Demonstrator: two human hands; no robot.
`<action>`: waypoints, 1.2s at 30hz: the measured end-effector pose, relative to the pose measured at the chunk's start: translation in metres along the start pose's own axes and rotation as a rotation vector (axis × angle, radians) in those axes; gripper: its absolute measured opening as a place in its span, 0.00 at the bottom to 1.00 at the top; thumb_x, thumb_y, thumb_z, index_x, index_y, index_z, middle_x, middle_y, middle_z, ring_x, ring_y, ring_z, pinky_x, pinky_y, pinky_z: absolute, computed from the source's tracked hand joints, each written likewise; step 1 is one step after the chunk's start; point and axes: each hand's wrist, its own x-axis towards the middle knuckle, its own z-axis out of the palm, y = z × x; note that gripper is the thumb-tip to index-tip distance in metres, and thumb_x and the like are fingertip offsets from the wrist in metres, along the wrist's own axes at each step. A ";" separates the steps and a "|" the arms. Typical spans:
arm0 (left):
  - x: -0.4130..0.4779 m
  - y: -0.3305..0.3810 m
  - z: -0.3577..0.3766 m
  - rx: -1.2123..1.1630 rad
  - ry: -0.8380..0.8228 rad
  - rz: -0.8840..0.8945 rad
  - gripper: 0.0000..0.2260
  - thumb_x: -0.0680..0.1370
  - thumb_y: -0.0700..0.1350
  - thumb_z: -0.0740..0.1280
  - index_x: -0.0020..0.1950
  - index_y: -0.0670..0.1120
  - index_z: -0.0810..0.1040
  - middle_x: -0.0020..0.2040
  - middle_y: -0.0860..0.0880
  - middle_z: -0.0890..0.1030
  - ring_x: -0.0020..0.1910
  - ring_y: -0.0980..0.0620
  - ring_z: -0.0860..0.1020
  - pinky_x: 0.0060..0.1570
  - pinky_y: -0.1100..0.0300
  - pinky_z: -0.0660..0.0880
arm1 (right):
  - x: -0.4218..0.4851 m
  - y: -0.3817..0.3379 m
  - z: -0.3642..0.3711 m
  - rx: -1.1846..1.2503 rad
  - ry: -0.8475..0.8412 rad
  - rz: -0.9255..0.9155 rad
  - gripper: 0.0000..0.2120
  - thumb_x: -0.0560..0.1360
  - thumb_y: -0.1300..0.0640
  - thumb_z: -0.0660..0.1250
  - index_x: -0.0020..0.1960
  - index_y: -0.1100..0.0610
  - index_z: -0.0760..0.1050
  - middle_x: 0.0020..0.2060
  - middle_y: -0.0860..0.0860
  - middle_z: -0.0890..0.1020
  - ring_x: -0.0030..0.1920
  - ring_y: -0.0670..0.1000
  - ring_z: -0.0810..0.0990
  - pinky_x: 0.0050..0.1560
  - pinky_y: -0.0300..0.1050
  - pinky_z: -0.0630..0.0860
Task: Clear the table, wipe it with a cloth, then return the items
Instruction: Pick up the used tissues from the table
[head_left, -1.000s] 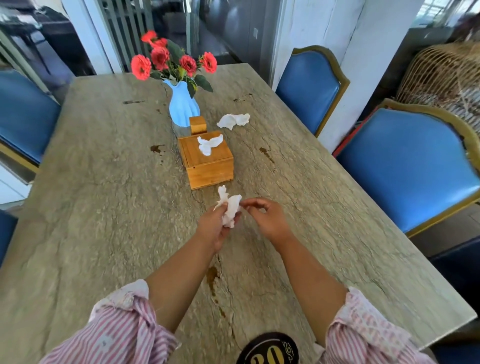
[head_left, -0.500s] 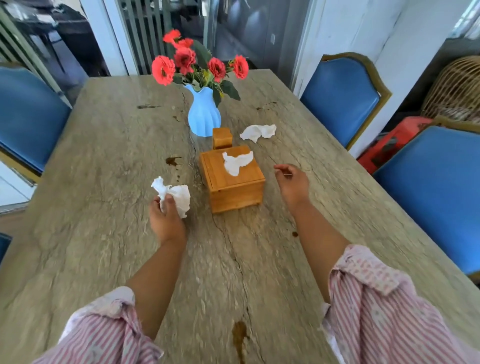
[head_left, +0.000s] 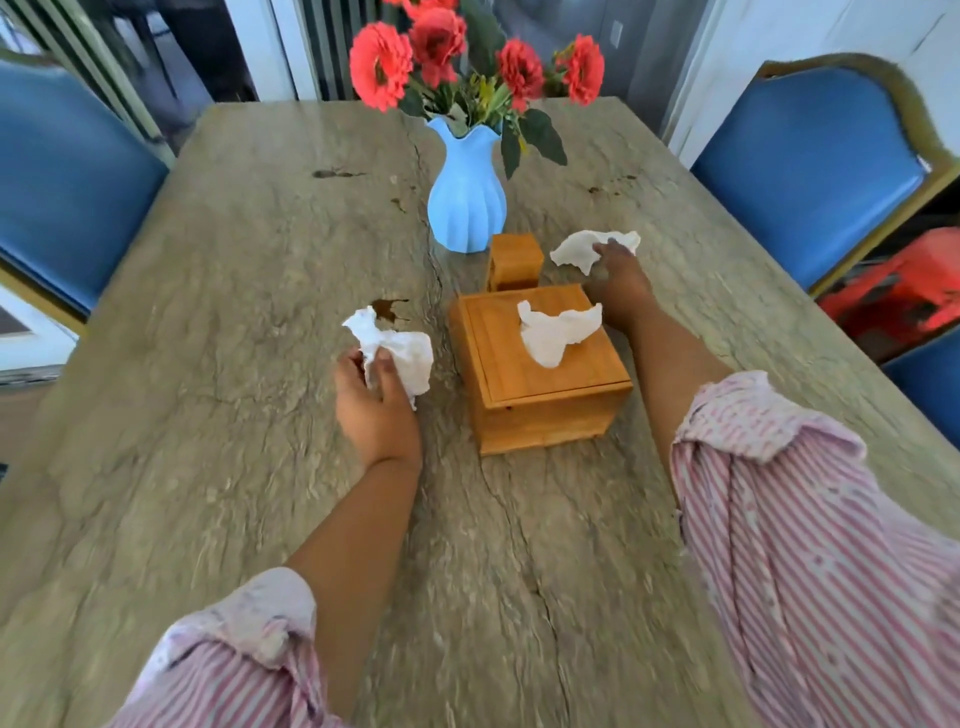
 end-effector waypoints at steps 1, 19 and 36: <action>0.000 -0.001 0.001 0.002 0.007 0.006 0.16 0.80 0.46 0.60 0.62 0.36 0.71 0.57 0.38 0.78 0.56 0.41 0.76 0.44 0.64 0.67 | 0.006 0.001 0.001 -0.037 -0.018 -0.013 0.29 0.77 0.62 0.62 0.75 0.57 0.57 0.76 0.56 0.58 0.74 0.58 0.59 0.71 0.48 0.60; -0.006 0.005 0.003 -0.042 0.037 0.053 0.13 0.80 0.42 0.60 0.61 0.36 0.71 0.49 0.48 0.74 0.46 0.53 0.72 0.33 0.78 0.67 | -0.016 0.007 -0.016 -0.133 0.161 -0.042 0.13 0.76 0.66 0.60 0.57 0.68 0.78 0.55 0.65 0.80 0.56 0.62 0.77 0.48 0.45 0.69; -0.091 0.068 -0.126 -0.263 -0.378 -0.152 0.14 0.79 0.37 0.61 0.64 0.38 0.69 0.55 0.45 0.74 0.52 0.50 0.74 0.51 0.58 0.75 | -0.293 -0.062 -0.042 0.488 0.430 0.247 0.08 0.75 0.64 0.64 0.52 0.60 0.80 0.42 0.53 0.80 0.42 0.49 0.77 0.40 0.39 0.72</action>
